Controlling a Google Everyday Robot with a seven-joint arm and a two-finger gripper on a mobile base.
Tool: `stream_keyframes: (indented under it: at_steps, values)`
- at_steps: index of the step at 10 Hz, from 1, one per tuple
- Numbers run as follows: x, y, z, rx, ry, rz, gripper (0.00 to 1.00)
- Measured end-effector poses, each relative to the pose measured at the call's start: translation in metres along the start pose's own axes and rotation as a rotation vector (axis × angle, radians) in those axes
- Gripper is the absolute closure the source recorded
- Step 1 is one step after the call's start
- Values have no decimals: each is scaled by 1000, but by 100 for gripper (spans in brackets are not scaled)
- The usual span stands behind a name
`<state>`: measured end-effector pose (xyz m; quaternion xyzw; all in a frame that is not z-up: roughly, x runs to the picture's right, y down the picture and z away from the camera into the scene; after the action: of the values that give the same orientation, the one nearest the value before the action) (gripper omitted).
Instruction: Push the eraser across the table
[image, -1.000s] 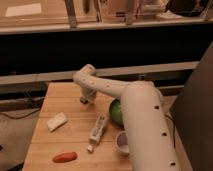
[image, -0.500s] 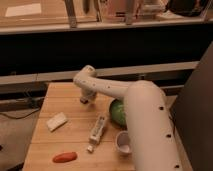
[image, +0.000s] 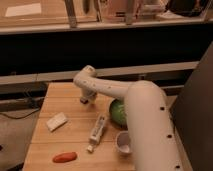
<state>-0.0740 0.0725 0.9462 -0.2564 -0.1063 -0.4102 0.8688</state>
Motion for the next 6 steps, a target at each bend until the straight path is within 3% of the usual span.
stream_keyframes:
  at_steps: [3, 6]
  values:
    - [2, -3, 0, 10, -1, 3, 100]
    - [4, -12, -2, 29, 41, -28, 100]
